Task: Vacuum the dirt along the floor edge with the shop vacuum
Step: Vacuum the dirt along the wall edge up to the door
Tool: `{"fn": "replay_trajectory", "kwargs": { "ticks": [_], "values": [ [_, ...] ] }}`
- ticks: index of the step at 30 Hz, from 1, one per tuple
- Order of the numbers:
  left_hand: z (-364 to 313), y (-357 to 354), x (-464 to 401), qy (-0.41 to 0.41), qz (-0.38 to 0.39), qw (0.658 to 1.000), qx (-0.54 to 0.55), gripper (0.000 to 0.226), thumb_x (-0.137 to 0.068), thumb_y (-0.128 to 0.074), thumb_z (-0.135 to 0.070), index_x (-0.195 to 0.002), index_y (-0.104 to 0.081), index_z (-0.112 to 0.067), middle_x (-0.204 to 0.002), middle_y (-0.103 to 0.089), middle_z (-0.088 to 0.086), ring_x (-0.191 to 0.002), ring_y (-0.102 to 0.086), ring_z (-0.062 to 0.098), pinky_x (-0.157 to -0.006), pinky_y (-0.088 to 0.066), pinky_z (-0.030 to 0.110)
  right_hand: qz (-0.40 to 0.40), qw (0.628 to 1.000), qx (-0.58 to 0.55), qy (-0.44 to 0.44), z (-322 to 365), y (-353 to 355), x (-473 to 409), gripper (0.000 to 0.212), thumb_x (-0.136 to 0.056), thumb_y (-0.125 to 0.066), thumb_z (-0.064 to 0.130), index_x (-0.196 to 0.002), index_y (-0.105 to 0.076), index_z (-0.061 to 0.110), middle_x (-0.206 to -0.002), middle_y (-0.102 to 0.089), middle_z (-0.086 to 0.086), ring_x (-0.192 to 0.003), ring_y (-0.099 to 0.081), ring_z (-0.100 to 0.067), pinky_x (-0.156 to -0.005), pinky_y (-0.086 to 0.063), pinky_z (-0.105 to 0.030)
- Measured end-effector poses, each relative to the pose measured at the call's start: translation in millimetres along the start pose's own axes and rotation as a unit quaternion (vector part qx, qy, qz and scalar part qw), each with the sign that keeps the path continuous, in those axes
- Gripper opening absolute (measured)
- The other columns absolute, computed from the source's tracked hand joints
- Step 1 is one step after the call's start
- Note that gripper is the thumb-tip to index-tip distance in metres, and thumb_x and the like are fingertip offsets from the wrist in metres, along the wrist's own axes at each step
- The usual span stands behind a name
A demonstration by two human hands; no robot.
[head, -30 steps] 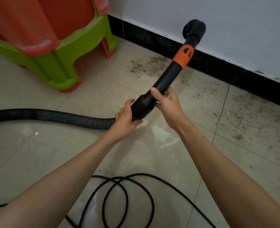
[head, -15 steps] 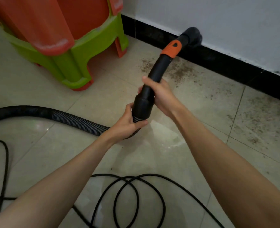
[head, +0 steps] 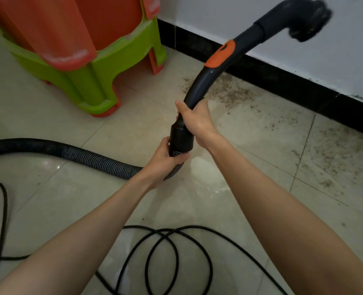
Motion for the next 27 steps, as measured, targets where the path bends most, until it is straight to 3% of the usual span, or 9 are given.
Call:
{"fn": "replay_trajectory", "kwargs": {
  "ticks": [3,5,7,9,13,15,17,22,27],
  "values": [
    [11.3,18.6,3.0,0.059,0.084,0.991,0.090,0.044,-0.090,-0.046,0.007,-0.130,-0.044,-0.011,-0.118,-0.062,0.010,-0.106,-0.060,0.021,-0.086,-0.047,0.029,0.061,0.997,0.044,-0.034,-15.5,2.8,-5.6,0.043,-0.096,-0.058,0.028,-0.125,-0.039,0.002,-0.108,-0.063,-0.016,-0.100,-0.065,-0.029,-0.093,-0.053,-0.046],
    [12.5,34.2,-2.1,0.073,0.016,0.991,0.111,0.042,-0.092,-0.041,0.003,-0.131,-0.047,-0.010,-0.112,-0.063,0.008,-0.108,-0.059,0.023,-0.089,-0.046,0.033,0.086,0.994,0.037,-0.054,-25.5,3.8,-4.5,0.042,-0.096,-0.058,0.027,-0.124,-0.042,-0.001,-0.099,-0.064,-0.015,-0.098,-0.066,-0.031,-0.093,-0.053,-0.048],
    [8.5,47.9,-16.5,0.061,-0.097,0.992,0.060,0.036,-0.097,-0.039,-0.006,-0.131,-0.049,-0.009,-0.110,-0.062,0.006,-0.110,-0.055,0.023,-0.089,-0.044,0.034,0.111,0.990,0.046,-0.069,-34.6,1.2,-2.4,0.040,-0.097,-0.057,0.026,-0.122,-0.045,-0.002,-0.094,-0.064,-0.014,-0.093,-0.066,-0.029,-0.093,-0.052,-0.049],
    [-2.7,50.3,-34.6,0.040,-0.142,0.989,0.022,0.034,-0.100,-0.035,-0.016,-0.130,-0.051,-0.010,-0.114,-0.060,0.006,-0.110,-0.052,0.022,-0.086,-0.041,0.032,0.147,0.985,0.065,-0.069,-42.3,-4.9,0.9,0.034,-0.097,-0.057,0.024,-0.116,-0.048,-0.003,-0.086,-0.064,-0.013,-0.084,-0.066,-0.027,-0.092,-0.053,-0.050],
    [-33.5,33.1,-72.4,0.032,-0.087,0.996,-0.015,0.037,-0.102,-0.033,-0.037,-0.114,-0.055,-0.011,-0.111,-0.060,0.007,-0.103,-0.053,0.019,-0.078,-0.041,0.029,0.242,0.966,0.080,-0.034,-47.1,-22.3,7.9,0.011,-0.097,-0.054,0.009,-0.108,-0.052,0.008,-0.076,-0.059,-0.006,-0.069,-0.059,-0.020,-0.079,-0.055,-0.042],
    [-39.9,25.5,-83.2,0.070,-0.040,0.997,-0.017,0.041,-0.099,-0.036,-0.047,-0.103,-0.055,-0.011,-0.104,-0.063,0.006,-0.096,-0.059,0.018,-0.077,-0.044,0.027,0.274,0.955,0.100,-0.049,-50.4,-26.5,8.1,0.008,-0.097,-0.053,0.009,-0.104,-0.051,0.006,-0.078,-0.058,-0.009,-0.074,-0.059,-0.023,-0.081,-0.054,-0.043],
    [-37.5,23.1,-89.3,0.105,-0.010,0.994,-0.008,0.037,-0.099,-0.040,-0.044,-0.098,-0.053,-0.010,-0.095,-0.063,0.005,-0.090,-0.059,0.017,-0.073,-0.046,0.026,0.294,0.945,0.122,-0.077,-56.5,-26.0,5.6,0.014,-0.097,-0.053,0.012,-0.106,-0.050,0.003,-0.082,-0.058,-0.011,-0.081,-0.060,-0.026,-0.088,-0.053,-0.045],
    [-29.8,17.2,-104.9,0.113,-0.019,0.993,0.029,0.032,-0.101,-0.041,-0.035,-0.103,-0.049,-0.004,-0.084,-0.054,0.004,-0.075,-0.054,0.014,-0.064,-0.047,0.023,0.271,0.952,0.106,-0.091,-72.9,-17.3,2.4,0.012,-0.095,-0.057,0.019,-0.098,-0.052,0.009,-0.093,-0.060,-0.016,-0.085,-0.060,-0.026,-0.089,-0.053,-0.043],
    [-28.3,23.7,-122.5,0.113,-0.062,0.990,0.049,0.036,-0.101,-0.042,-0.034,-0.118,-0.046,-0.003,-0.078,-0.052,0.003,-0.068,-0.051,0.012,-0.059,-0.044,0.023,0.195,0.968,0.125,-0.100,-96.4,-11.3,11.5,0.031,-0.093,-0.059,0.038,-0.113,-0.053,0.015,-0.100,-0.063,-0.002,-0.094,-0.062,-0.019,-0.081,-0.053,-0.030]
  ]
}}
Point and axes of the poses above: each hand's wrist, its own x-axis away from the middle knuckle, its own y-axis out of the back of the hand, z = x × y, the point moved 3 cm from there along -x, towards the middle knuckle
